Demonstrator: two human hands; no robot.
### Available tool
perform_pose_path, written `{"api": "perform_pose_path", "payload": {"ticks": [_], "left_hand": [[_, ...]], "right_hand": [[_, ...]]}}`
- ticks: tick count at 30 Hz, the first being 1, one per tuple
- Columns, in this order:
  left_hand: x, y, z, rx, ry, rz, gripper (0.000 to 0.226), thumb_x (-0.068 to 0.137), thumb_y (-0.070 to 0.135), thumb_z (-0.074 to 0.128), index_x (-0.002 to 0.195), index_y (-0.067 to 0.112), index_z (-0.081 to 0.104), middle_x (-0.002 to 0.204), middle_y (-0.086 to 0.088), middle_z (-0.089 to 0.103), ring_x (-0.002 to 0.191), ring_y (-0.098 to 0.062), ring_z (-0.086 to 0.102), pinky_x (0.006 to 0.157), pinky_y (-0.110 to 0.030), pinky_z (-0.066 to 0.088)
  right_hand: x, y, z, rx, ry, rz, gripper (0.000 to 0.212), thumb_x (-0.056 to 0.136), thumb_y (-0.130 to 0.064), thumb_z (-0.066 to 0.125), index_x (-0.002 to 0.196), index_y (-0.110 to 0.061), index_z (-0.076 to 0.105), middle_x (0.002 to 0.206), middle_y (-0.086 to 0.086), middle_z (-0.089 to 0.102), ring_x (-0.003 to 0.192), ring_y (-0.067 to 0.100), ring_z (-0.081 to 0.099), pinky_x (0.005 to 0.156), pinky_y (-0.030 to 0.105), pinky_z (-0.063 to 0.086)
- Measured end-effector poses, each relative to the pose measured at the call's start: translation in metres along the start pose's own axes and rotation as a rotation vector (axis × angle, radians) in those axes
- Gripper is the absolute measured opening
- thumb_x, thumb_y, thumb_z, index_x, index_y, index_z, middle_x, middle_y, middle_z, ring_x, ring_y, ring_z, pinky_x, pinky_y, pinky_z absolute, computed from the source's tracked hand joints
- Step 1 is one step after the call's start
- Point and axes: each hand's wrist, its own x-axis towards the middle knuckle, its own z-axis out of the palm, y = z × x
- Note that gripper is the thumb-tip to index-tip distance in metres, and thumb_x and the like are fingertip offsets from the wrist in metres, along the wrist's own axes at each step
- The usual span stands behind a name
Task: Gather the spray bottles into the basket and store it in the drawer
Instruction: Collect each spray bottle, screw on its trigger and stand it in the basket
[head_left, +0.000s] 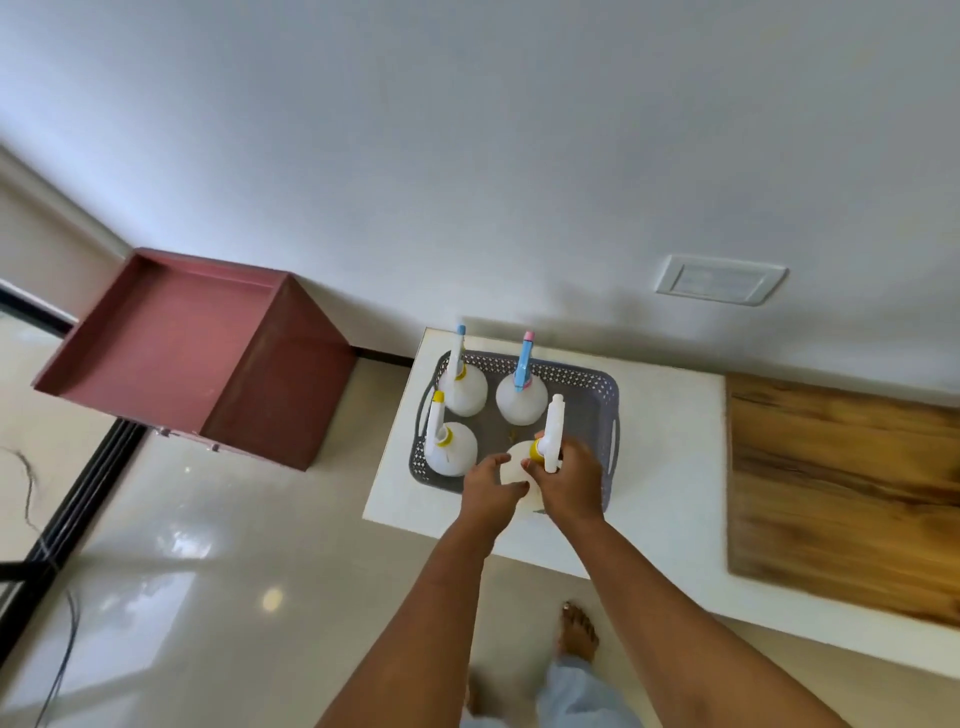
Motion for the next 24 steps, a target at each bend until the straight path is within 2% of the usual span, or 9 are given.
{"api": "perform_pose_path", "payload": {"ticks": [2, 6, 10, 12, 16, 20, 22, 24], "left_hand": [[0.008, -0.001, 0.002, 0.045, -0.020, 0.002, 0.058, 0.081, 0.010, 0.067, 0.134, 0.018, 0.045, 0.139, -0.007, 0.043, 0.124, -0.027, 0.048, 0.103, -0.038, 0.046], [0.035, -0.011, 0.005, 0.128, -0.109, -0.006, 0.066, 0.075, 0.011, 0.073, 0.135, 0.019, 0.047, 0.138, -0.009, 0.041, 0.122, -0.028, 0.048, 0.104, -0.042, 0.046], [0.056, -0.011, -0.001, 0.148, -0.156, -0.027, 0.059, 0.081, 0.008, 0.065, 0.136, 0.017, 0.046, 0.140, -0.011, 0.042, 0.122, -0.029, 0.049, 0.104, -0.040, 0.046], [0.062, -0.009, -0.006, 0.163, -0.172, -0.015, 0.058, 0.082, 0.006, 0.063, 0.137, 0.017, 0.045, 0.140, -0.010, 0.044, 0.121, -0.028, 0.050, 0.100, -0.036, 0.047], [0.074, -0.003, -0.017, 0.152, -0.218, -0.024, 0.054, 0.085, 0.003, 0.060, 0.135, 0.014, 0.044, 0.131, -0.005, 0.052, 0.104, -0.019, 0.053, 0.088, -0.027, 0.047], [0.084, 0.005, -0.019, 0.160, -0.238, -0.014, 0.050, 0.090, 0.008, 0.056, 0.136, 0.019, 0.043, 0.132, -0.009, 0.055, 0.116, -0.026, 0.054, 0.098, -0.036, 0.048], [0.086, 0.007, -0.018, 0.173, -0.258, -0.013, 0.050, 0.090, 0.005, 0.056, 0.136, 0.019, 0.043, 0.134, -0.008, 0.053, 0.119, -0.026, 0.053, 0.101, -0.039, 0.048], [0.087, 0.006, -0.018, 0.165, -0.274, -0.019, 0.051, 0.089, 0.004, 0.056, 0.136, 0.018, 0.044, 0.135, -0.008, 0.053, 0.120, -0.026, 0.052, 0.102, -0.040, 0.047]], "right_hand": [[0.011, 0.003, 0.009, -0.051, 0.013, 0.008, 0.045, 0.079, -0.012, 0.074, 0.120, -0.005, 0.058, 0.117, 0.018, 0.058, 0.109, 0.030, 0.057, 0.092, 0.034, 0.046], [0.030, 0.011, 0.026, -0.121, 0.026, 0.027, 0.044, 0.079, -0.014, 0.073, 0.119, -0.004, 0.058, 0.115, 0.018, 0.055, 0.108, 0.030, 0.055, 0.091, 0.033, 0.045], [0.043, 0.017, 0.041, -0.170, 0.065, 0.048, 0.045, 0.078, -0.018, 0.074, 0.118, -0.004, 0.058, 0.114, 0.017, 0.055, 0.104, 0.029, 0.057, 0.089, 0.032, 0.047], [0.045, 0.016, 0.047, -0.181, 0.068, 0.048, 0.046, 0.078, -0.019, 0.074, 0.119, -0.004, 0.058, 0.113, 0.017, 0.055, 0.102, 0.028, 0.057, 0.088, 0.032, 0.048], [0.052, 0.012, 0.058, -0.160, 0.084, 0.054, 0.042, 0.079, -0.017, 0.074, 0.117, -0.006, 0.061, 0.103, 0.013, 0.052, 0.094, 0.025, 0.057, 0.085, 0.031, 0.049], [0.056, 0.012, 0.067, -0.149, 0.093, 0.086, 0.041, 0.082, -0.019, 0.071, 0.120, -0.007, 0.059, 0.108, 0.014, 0.053, 0.090, 0.019, 0.054, 0.086, 0.031, 0.051], [0.057, 0.015, 0.071, -0.142, 0.092, 0.089, 0.038, 0.084, -0.019, 0.068, 0.119, -0.007, 0.059, 0.106, 0.013, 0.052, 0.086, 0.014, 0.050, 0.083, 0.027, 0.051], [0.057, 0.019, 0.073, -0.123, 0.084, 0.098, 0.033, 0.087, -0.019, 0.065, 0.117, -0.008, 0.060, 0.099, 0.005, 0.047, 0.082, 0.010, 0.048, 0.074, 0.014, 0.047]]}}
